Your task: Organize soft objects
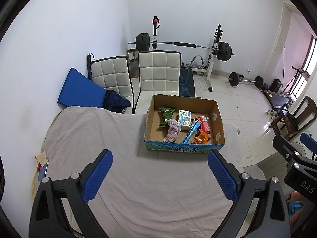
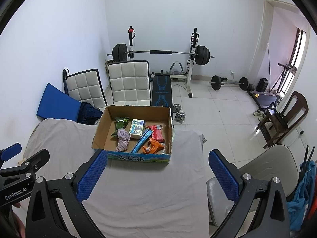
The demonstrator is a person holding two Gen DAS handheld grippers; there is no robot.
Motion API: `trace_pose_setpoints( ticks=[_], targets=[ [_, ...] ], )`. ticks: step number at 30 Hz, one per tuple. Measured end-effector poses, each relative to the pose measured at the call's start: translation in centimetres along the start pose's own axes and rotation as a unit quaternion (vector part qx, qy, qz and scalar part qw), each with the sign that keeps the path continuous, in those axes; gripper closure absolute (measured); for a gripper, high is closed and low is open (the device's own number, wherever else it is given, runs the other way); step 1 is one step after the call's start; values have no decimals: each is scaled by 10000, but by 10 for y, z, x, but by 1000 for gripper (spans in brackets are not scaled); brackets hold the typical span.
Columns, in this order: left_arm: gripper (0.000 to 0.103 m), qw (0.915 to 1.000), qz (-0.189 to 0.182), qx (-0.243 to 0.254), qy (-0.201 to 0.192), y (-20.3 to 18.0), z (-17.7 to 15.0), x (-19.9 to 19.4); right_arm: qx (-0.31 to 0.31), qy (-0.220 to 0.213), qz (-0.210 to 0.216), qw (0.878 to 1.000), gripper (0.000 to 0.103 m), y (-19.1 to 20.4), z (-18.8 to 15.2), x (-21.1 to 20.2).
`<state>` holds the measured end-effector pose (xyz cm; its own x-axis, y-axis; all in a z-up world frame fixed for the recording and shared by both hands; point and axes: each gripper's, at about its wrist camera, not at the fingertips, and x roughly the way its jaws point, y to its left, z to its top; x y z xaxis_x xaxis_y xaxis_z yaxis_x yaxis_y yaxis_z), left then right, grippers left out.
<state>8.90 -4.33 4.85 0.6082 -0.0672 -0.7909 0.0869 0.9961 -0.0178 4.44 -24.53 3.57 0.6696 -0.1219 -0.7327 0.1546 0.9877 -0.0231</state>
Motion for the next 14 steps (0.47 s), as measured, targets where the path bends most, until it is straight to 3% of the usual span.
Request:
trace_pose_setpoints(
  ticks=[14],
  targets=[
    [4, 10000, 15, -49, 7, 3, 1, -2, -44, -6, -5, 10000, 0, 1, 1, 1]
  ],
)
